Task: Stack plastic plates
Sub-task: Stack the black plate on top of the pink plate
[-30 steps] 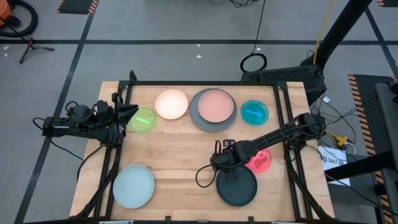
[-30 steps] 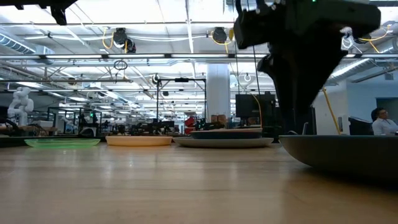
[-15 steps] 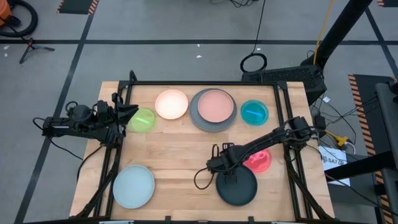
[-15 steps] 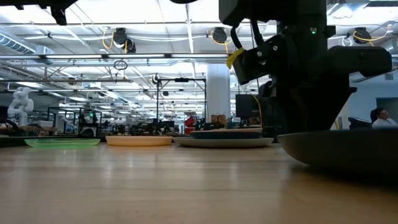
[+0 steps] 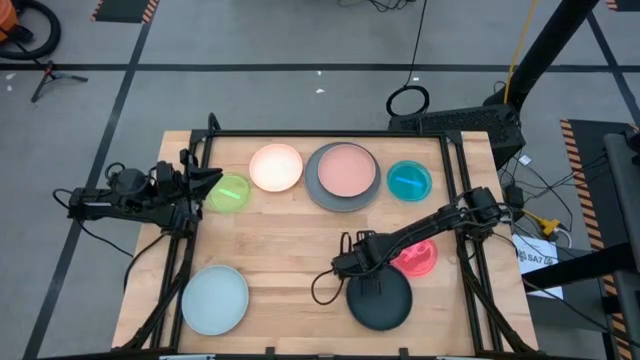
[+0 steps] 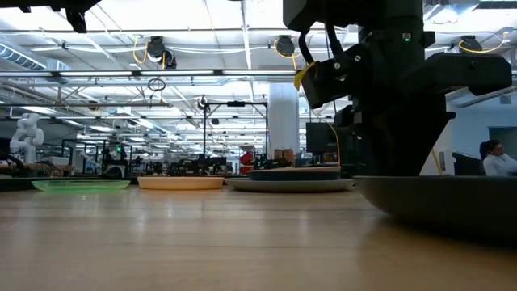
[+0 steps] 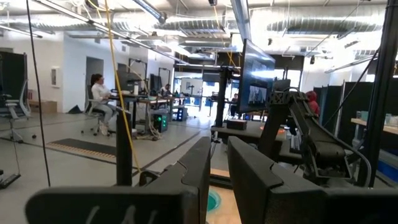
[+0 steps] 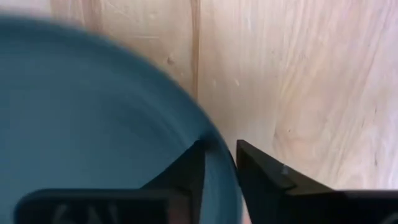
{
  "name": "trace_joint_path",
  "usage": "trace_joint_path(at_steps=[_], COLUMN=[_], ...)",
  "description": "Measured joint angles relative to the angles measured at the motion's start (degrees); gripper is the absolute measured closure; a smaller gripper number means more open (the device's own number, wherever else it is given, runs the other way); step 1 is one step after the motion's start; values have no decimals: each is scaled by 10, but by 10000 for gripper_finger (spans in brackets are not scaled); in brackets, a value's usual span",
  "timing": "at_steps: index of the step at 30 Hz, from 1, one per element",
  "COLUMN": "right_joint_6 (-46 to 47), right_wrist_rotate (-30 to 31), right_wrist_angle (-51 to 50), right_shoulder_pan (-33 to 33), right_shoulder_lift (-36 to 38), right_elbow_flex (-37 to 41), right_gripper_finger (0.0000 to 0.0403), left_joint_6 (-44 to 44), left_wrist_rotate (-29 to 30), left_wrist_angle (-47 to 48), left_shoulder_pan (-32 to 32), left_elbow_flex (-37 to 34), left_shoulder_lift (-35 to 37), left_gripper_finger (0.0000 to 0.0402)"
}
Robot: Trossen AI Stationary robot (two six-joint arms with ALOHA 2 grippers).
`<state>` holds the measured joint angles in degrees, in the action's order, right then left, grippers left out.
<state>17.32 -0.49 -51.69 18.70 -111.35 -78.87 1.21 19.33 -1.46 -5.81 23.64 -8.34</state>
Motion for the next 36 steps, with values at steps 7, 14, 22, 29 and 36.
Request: trace_joint_path(at_steps=[7, 14, 22, 29, 36], right_joint_6=[-2, 15, 14, 32, 47], right_wrist_rotate=[-26, -30, -19, -8, -86], right_wrist_angle=[9, 14, 58, 58, 29], right_shoulder_pan=[-8, -46, -134, -228, -333], right_shoulder_lift=[2, 3, 3, 2, 2], right_elbow_flex=[-1, -16, -62, -116, -134], right_gripper_finger=[392, 393, 397, 398, 398], left_joint_6=[0, 11, 12, 11, 14], left_wrist_rotate=[0, 0, 0, 0, 0], left_wrist_angle=[0, 0, 0, 0, 4], left_shoulder_pan=[0, 0, 0, 0, 0], left_elbow_flex=[0, 0, 0, 0, 0], left_shoulder_lift=[0, 0, 0, 0, 0], left_gripper_finger=[339, 339, 339, 339, 339])
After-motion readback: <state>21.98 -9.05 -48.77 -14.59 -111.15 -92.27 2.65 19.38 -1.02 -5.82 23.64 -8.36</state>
